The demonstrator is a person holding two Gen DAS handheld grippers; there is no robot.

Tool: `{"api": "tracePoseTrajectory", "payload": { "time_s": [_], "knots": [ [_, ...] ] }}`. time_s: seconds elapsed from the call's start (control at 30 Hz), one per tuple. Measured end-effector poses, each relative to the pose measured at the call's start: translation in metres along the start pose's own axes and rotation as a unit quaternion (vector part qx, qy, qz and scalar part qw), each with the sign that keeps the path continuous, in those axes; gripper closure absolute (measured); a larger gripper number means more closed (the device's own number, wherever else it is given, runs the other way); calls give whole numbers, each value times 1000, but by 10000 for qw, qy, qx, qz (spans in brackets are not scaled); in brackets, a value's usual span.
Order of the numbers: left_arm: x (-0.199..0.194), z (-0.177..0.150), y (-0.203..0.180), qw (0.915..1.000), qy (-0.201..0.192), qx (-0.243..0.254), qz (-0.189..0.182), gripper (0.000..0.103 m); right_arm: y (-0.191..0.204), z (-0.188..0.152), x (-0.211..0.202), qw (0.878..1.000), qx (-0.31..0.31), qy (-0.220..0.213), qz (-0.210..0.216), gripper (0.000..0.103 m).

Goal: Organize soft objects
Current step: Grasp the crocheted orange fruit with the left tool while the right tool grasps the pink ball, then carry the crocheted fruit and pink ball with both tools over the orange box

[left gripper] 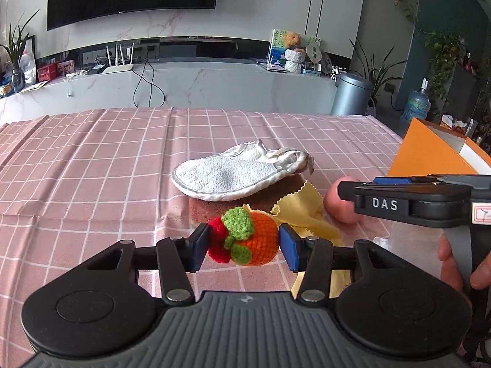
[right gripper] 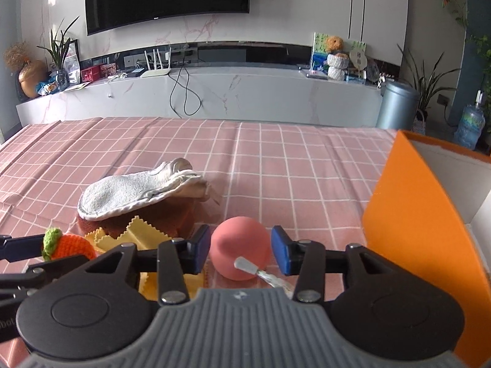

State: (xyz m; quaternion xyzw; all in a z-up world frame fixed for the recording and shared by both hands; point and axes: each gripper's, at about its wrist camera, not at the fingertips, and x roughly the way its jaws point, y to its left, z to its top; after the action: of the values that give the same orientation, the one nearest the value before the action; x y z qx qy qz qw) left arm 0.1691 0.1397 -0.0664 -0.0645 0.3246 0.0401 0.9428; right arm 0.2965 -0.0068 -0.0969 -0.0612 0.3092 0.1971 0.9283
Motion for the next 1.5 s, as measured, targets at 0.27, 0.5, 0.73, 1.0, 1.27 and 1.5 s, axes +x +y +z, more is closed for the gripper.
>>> {"api": "tracePoseTrajectory", "payload": {
  "time_s": [0.27,0.5,0.73,1.0,1.27,1.5],
  "knots": [
    [6,-3,-1,10000,47,-29,-81,47,-2,0,27,9997,79,195,89,55],
    [0,-5,-4,10000,-26,33,-29,47,-8,4,31,9995,156,209,154,64],
    [-13,-5,-4,9999,-167,13,33,47,11,7,-4,9983,-382,-394,197,67],
    [-48,-1,-17,9987,-509,74,-11,47,13,2,-53,9954,-604,-689,267,68],
    [-81,8,-42,9962,-733,118,-453,47,6,5,-100,9957,-486,-637,456,70],
    [-93,17,-79,9904,-781,278,-1109,47,-26,-1,-149,9957,-436,-670,468,70]
  ]
}}
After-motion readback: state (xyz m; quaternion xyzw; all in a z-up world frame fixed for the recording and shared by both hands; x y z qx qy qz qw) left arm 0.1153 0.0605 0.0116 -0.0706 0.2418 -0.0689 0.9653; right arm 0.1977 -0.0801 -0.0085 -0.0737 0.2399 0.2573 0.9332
